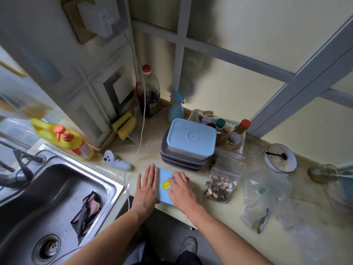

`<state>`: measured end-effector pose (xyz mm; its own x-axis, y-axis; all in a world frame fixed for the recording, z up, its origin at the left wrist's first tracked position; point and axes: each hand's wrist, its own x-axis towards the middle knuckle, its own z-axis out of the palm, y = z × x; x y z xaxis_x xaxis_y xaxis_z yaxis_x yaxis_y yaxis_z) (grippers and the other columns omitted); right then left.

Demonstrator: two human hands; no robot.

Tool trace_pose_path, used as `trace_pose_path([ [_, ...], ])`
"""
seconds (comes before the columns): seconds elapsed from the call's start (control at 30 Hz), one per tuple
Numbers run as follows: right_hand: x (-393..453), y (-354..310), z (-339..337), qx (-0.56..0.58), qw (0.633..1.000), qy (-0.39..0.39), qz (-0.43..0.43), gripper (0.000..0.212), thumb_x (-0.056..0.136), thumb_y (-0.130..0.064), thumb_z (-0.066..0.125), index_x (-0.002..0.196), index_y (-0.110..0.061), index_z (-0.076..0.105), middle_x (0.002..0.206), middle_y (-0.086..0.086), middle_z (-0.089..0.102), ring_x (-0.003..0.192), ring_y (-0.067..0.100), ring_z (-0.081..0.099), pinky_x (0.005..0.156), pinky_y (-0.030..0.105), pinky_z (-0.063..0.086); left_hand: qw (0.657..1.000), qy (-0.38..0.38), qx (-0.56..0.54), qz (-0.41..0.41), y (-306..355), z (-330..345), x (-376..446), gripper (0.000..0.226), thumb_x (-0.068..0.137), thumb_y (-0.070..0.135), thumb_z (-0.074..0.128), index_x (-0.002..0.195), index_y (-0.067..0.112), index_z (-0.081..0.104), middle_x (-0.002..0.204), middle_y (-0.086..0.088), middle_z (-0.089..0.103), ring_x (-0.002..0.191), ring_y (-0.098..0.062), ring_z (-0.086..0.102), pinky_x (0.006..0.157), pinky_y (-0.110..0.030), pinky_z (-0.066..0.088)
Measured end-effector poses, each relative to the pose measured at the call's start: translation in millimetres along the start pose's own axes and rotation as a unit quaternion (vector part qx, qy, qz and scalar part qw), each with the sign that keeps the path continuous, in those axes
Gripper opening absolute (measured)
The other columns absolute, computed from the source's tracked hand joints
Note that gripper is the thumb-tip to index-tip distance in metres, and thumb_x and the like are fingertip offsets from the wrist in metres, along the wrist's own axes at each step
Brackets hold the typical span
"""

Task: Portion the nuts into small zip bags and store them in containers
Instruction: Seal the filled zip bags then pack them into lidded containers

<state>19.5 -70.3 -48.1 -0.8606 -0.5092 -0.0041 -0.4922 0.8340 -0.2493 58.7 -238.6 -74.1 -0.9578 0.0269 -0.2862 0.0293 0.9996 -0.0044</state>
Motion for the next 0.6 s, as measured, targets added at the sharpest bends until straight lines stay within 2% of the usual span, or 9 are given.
trace_pose_path([
  [0.07, 8, -7, -4, -0.017, 1.000, -0.020, 0.002, 0.042, 0.052, -0.028, 0.093, 0.080, -0.020, 0.062, 0.087, -0.003, 0.058, 0.079, 0.019, 0.062, 0.064, 0.031, 0.057, 1.000, -0.010, -0.006, -0.003, 1, -1, 1, 0.147, 0.063, 0.057, 0.084, 0.153, 0.002, -0.018, 0.165, -0.018, -0.011, 0.152, -0.035, -0.011, 0.121, -0.057, 0.013],
  [0.17, 14, -15, 2, -0.033, 0.999, -0.024, 0.022, 0.048, 0.043, -0.035, 0.099, 0.070, -0.023, 0.061, 0.072, -0.006, 0.060, 0.065, 0.014, 0.064, 0.053, 0.023, 0.050, 1.000, -0.022, -0.006, -0.006, 2, -2, 1, 0.144, 0.066, 0.055, 0.084, 0.152, 0.002, -0.020, 0.165, -0.018, -0.012, 0.152, -0.035, -0.013, 0.121, -0.057, 0.013],
  [0.37, 21, -20, 10, -0.048, 0.997, -0.021, 0.050, 0.037, 0.052, -0.037, 0.096, 0.068, -0.020, 0.066, 0.067, -0.003, 0.061, 0.060, 0.014, 0.064, 0.052, 0.026, 0.052, 0.999, -0.028, -0.021, -0.018, 3, -1, 2, 0.141, 0.069, 0.051, 0.083, 0.151, 0.003, -0.022, 0.164, -0.017, -0.015, 0.151, -0.034, -0.017, 0.120, -0.058, 0.010],
  [0.5, 24, -29, 12, -0.025, 0.995, -0.017, 0.100, 0.037, 0.045, -0.034, 0.096, 0.061, -0.018, 0.067, 0.060, -0.001, 0.061, 0.052, 0.015, 0.063, 0.047, 0.024, 0.051, 0.999, -0.020, -0.019, -0.021, 4, -3, 1, 0.139, 0.072, 0.045, 0.082, 0.150, 0.004, -0.025, 0.164, -0.017, -0.016, 0.151, -0.033, -0.017, 0.120, -0.058, 0.010],
  [0.6, 23, -37, 17, -0.006, 0.986, -0.047, 0.160, 0.039, 0.042, -0.032, 0.097, 0.062, -0.013, 0.070, 0.059, 0.002, 0.062, 0.047, 0.016, 0.062, 0.044, 0.022, 0.049, 0.999, -0.015, -0.026, -0.024, 5, 0, 4, 0.133, 0.075, 0.038, 0.081, 0.151, 0.003, -0.023, 0.164, -0.017, -0.015, 0.150, -0.033, -0.024, 0.120, -0.058, 0.010],
])
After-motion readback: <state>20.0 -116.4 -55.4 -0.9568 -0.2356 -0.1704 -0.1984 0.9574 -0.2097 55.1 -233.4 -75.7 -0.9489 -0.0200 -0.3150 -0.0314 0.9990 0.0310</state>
